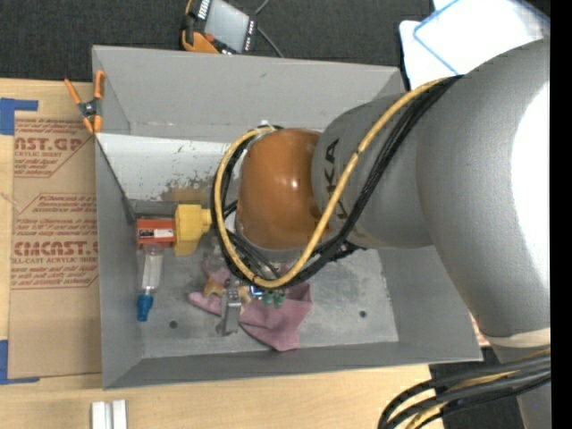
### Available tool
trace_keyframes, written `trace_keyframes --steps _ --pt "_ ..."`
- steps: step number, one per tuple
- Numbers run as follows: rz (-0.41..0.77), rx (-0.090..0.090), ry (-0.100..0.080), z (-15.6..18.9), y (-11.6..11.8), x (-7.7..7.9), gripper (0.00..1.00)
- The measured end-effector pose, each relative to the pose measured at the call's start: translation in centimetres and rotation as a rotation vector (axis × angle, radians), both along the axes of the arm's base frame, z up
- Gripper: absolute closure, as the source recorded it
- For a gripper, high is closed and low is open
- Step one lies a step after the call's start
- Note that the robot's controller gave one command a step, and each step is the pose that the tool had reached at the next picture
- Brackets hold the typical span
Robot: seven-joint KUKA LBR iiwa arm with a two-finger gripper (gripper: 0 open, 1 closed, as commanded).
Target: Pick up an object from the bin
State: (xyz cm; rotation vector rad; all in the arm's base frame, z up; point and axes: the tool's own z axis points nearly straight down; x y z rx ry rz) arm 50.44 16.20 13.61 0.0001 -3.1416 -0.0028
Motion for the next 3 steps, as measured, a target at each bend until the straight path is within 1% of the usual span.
trace_keyframes --steps 1,2,3 --pt "0.000 0.000 0.000 0.0 0.0 0.0 0.00" --pt "0.044 0.001 -0.005 -0.6 -0.4 -0.1 0.00" --pt "0.158 -0.002 0.001 -2.2 -1.5 -0.3 0.00"
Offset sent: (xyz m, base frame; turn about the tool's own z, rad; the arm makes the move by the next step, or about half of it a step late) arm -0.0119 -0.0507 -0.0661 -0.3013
